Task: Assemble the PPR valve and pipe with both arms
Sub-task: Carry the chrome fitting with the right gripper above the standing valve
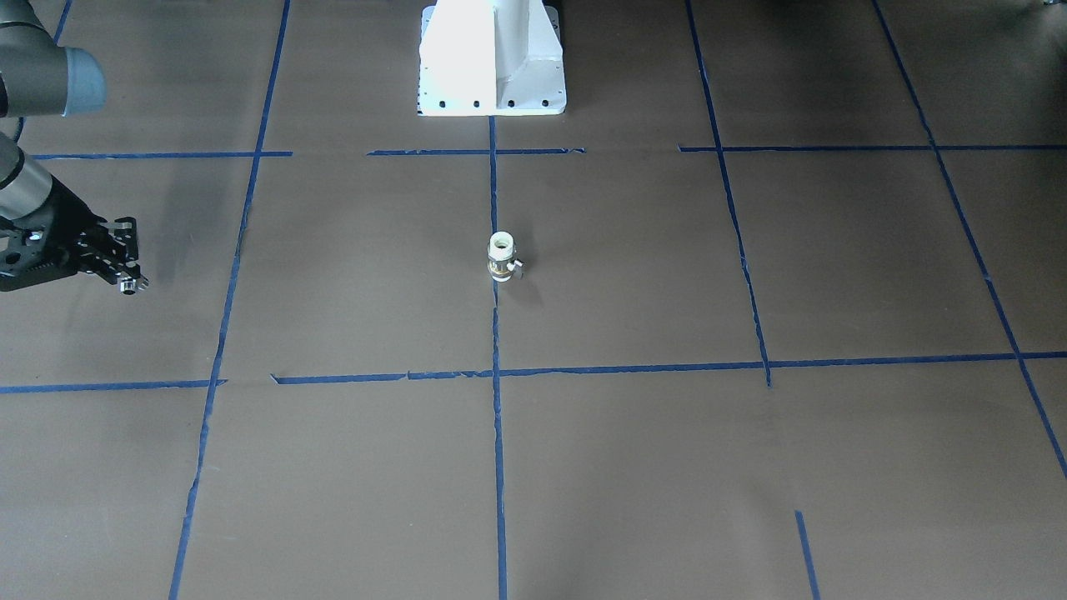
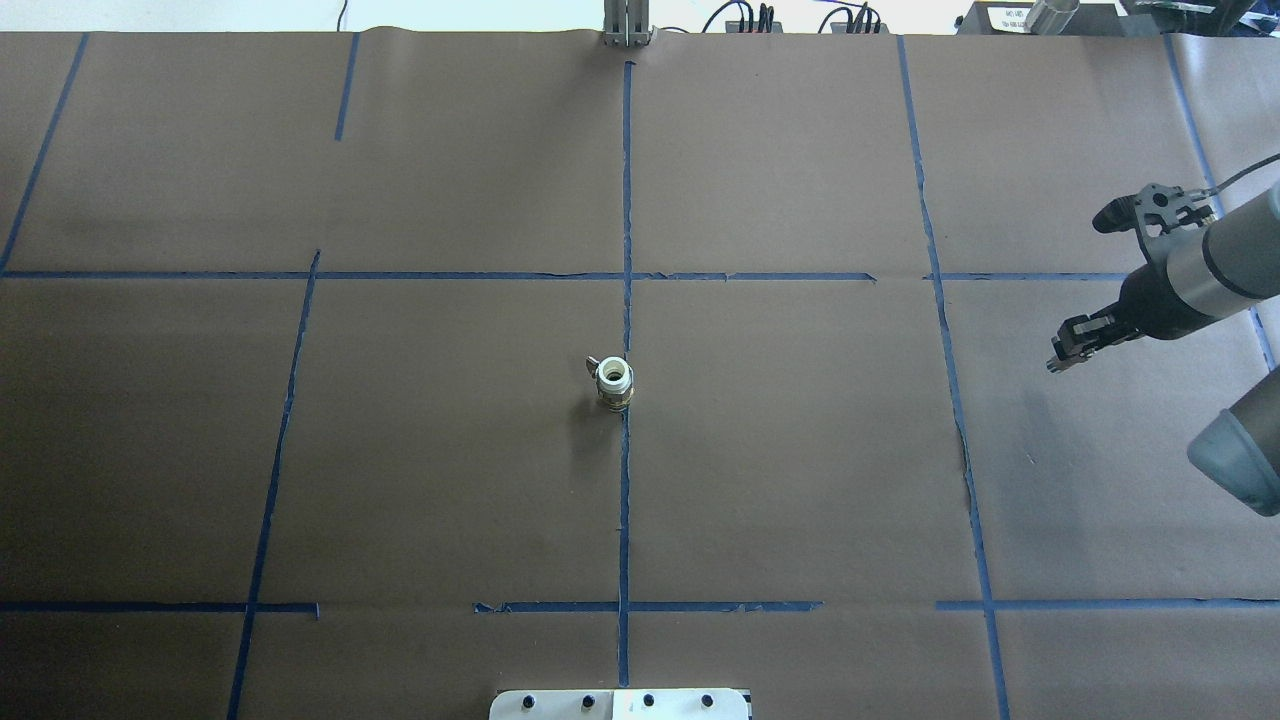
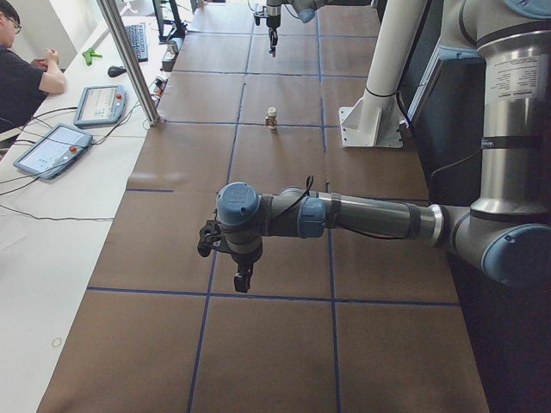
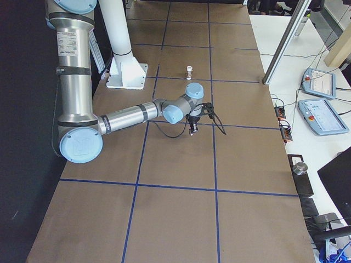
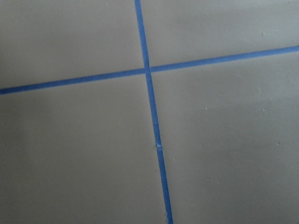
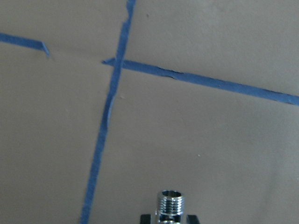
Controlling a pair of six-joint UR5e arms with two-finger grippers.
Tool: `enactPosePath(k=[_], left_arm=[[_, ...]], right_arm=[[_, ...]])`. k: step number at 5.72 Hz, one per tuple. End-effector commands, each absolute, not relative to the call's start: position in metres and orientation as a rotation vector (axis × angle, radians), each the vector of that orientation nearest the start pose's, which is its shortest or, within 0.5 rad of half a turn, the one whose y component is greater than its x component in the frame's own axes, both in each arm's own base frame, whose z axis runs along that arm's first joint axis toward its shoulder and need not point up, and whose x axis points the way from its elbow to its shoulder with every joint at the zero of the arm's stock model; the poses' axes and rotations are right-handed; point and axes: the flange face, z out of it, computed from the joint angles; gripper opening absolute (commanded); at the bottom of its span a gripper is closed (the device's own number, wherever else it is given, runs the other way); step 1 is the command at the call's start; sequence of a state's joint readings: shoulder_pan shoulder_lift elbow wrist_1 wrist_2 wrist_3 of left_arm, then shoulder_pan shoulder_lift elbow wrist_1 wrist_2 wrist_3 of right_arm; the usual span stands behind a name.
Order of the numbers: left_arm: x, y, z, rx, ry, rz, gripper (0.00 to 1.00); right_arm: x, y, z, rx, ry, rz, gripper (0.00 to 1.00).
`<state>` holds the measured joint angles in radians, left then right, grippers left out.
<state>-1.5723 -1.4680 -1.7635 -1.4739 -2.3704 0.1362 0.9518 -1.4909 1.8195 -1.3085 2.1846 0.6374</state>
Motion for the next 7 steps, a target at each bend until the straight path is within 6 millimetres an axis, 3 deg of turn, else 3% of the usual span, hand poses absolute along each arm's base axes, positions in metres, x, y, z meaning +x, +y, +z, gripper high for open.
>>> enactPosePath(k=[1, 2, 3, 5, 6, 7], left_arm=[[-0.063, -0.435, 0.639, 0.011, 0.801, 0.11, 1.0], [-0.063, -0.435, 0.638, 0.013, 0.8, 0.11, 1.0], [-0.062, -0.437, 0.638, 0.013, 0.801, 0.111, 1.0], [-0.062, -0.436, 0.636, 0.015, 0.8, 0.113, 1.0], [-0.062, -0.437, 0.634, 0.02, 0.8, 0.114, 1.0], [-0.062, -0.437, 0.634, 0.02, 0.8, 0.114, 1.0]], right_arm=[[-0.279, -0.508, 0.362, 0.036, -0.846, 0.004, 0.0], [-0.316, -0.506, 0.302, -0.023, -0.879, 0.118, 0.0], [-0.367, -0.485, 0.252, -0.096, -0.899, 0.288, 0.0], [-0.456, -0.437, 0.157, -0.102, -0.821, 0.449, 0.0], [-0.49, -0.417, 0.136, -0.153, -0.817, 0.505, 0.0], [-0.521, -0.411, 0.121, -0.119, -0.798, 0.575, 0.0]])
